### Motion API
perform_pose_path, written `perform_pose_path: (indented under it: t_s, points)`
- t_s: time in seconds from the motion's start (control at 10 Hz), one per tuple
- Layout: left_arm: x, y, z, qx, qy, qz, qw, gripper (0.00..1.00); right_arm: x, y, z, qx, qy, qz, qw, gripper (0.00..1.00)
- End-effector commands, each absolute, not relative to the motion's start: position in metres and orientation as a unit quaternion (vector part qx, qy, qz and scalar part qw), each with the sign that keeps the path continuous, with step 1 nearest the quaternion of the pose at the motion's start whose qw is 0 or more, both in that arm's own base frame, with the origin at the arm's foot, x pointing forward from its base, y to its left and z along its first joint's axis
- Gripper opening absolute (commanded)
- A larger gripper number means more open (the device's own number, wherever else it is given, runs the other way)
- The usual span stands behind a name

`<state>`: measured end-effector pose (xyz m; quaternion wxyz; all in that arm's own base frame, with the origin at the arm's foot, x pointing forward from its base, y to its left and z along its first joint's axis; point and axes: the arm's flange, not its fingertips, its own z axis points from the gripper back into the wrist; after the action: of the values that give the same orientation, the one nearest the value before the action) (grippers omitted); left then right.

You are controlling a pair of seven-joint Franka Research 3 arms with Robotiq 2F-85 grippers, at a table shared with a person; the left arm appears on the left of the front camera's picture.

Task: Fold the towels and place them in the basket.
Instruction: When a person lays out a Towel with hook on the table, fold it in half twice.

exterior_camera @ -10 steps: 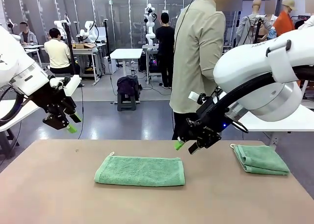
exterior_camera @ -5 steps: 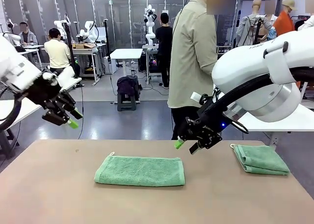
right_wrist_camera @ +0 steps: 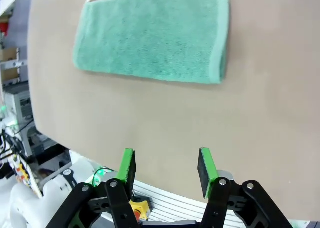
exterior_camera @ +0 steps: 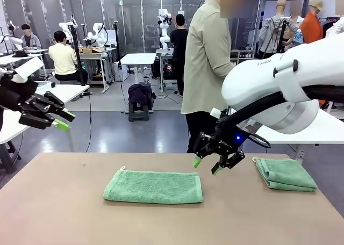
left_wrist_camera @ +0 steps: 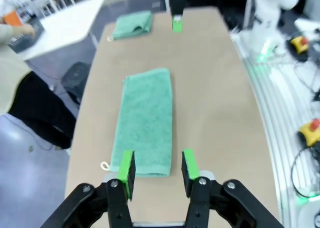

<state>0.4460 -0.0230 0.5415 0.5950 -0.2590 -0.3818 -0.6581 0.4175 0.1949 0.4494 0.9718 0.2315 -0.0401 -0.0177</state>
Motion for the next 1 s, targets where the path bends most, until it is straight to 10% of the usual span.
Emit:
perform_pose_path:
  t_s: [0.0,0.9]
  points:
    - [0.443,-0.009,0.536,-0.289,-0.402,-0.642,0.586,0.50,0.428,0.206,0.450,0.198,-0.015,-0.048,0.979,0.64]
    - [0.437,0.006,0.536,-0.300,-0.395,-0.640,0.586,0.50,0.472,0.203,0.385,0.150,-0.068,-0.074,0.983,0.73]
